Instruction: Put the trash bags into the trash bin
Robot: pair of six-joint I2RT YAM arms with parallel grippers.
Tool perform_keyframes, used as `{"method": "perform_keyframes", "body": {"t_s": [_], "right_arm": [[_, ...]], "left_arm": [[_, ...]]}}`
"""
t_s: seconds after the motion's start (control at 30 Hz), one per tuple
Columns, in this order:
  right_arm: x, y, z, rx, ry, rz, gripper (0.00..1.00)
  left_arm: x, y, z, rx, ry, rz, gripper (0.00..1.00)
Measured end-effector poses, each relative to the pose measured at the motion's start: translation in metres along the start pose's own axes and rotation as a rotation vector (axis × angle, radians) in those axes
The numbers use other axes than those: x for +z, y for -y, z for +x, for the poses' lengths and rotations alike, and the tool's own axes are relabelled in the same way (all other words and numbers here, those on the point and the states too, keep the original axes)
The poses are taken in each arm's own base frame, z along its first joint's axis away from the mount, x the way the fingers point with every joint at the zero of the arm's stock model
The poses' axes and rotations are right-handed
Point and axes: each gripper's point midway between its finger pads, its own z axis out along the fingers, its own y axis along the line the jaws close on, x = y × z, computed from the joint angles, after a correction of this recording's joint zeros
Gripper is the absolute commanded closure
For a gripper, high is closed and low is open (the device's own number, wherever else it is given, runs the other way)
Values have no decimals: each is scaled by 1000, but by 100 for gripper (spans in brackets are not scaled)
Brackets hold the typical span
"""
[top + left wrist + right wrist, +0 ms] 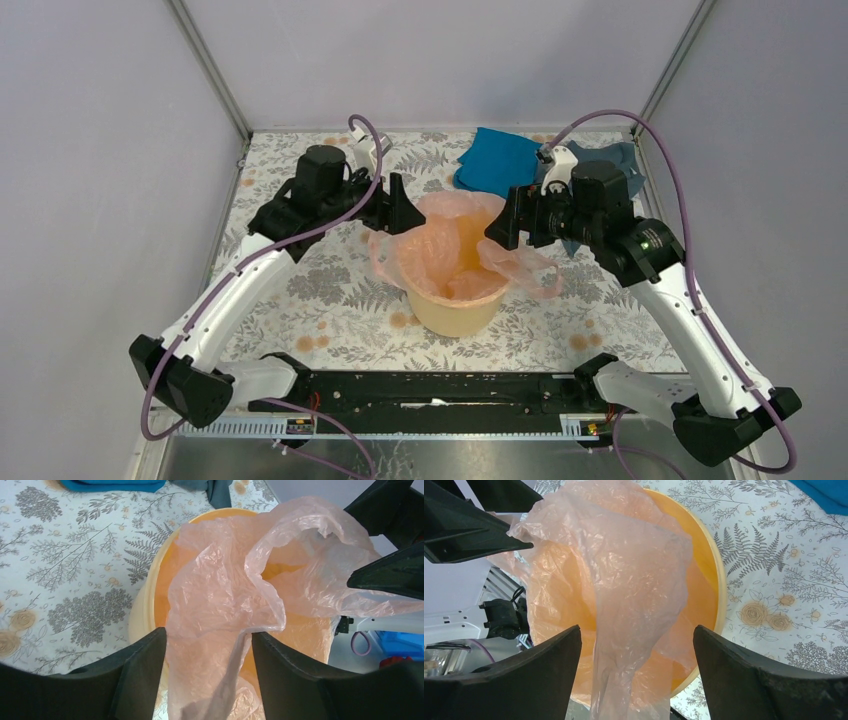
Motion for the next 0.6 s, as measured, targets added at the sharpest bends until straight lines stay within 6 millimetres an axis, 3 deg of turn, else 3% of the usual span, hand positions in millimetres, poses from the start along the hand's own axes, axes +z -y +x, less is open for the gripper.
{"method": "perform_keyframes", "body": {"t_s": [0.1,0.23,0.47,0.6], "right_arm": [[-1,3,-1,-1,7,17,13],[-3,9,-4,-6,25,55,22],[-13,24,-14,-34,80,156,23],[-20,27,-20,-47,114,179,42]], "left_arm": [[6,2,-3,-2,4,23,52],[12,0,-3,-18,-3,26,70],[21,-12,9,-52,-53,-9,78],[20,-16,12,-56,-62,-29,78]]}}
